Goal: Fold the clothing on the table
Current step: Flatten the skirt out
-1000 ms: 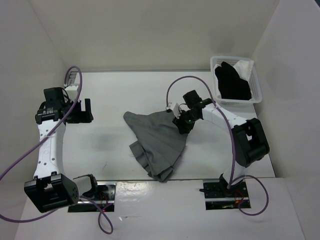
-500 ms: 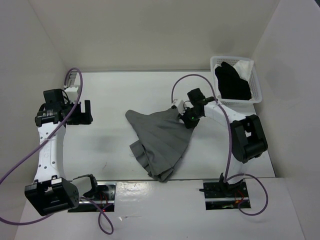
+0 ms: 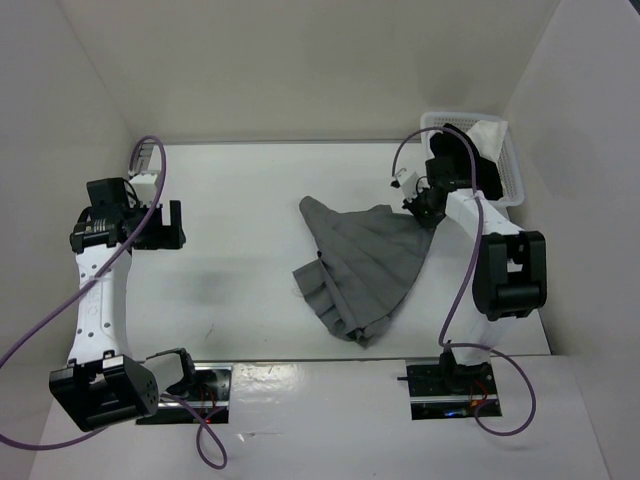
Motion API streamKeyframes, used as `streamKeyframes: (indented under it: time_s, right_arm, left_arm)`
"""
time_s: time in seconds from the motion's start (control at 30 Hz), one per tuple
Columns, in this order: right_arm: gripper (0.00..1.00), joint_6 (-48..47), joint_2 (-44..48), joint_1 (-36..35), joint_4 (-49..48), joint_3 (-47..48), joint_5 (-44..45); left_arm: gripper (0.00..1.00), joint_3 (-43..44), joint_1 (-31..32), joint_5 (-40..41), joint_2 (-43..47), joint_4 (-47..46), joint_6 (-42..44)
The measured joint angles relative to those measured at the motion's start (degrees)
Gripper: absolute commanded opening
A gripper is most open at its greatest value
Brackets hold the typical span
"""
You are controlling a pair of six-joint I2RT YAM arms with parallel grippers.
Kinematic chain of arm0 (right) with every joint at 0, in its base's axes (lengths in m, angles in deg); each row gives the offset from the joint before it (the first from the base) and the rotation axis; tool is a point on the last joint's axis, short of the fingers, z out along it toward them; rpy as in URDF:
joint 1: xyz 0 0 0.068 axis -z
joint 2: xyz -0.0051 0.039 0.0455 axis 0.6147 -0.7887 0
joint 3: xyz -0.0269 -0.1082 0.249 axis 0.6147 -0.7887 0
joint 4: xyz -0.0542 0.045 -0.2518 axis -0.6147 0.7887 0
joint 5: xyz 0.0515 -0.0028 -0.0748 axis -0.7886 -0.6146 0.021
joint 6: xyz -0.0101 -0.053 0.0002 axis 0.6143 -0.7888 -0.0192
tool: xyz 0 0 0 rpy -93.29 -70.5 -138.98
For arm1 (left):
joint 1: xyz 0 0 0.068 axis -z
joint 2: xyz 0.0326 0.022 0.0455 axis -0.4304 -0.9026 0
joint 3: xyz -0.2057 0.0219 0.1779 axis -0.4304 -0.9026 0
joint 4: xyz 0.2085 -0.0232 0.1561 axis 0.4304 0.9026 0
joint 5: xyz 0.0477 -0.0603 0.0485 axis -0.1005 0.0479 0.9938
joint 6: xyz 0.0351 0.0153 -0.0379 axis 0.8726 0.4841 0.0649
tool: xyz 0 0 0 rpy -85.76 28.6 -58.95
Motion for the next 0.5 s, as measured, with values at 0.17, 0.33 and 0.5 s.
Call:
streamKeyframes:
  time_s: [0.17, 0.33, 0.5]
  right_arm:
    - [0.0, -0.83, 0.0, 3.89, -0.26, 3.72, 2.23]
    - [0.0, 0.39, 2.54, 1.9, 3.76, 9.62, -1.86]
    - [0.0, 2.38, 9.33, -13.77, 8.07, 13.18, -12.41]
  left_arm:
    - [0.97, 0.0, 0.0, -0.48, -0.35, 0.02, -0.02]
    - [0.97, 0.0, 0.0, -0.63, -0.42, 0.02, 0.0]
    - [0.97, 0.0, 0.0, -0.61, -0.42, 0.04, 0.0]
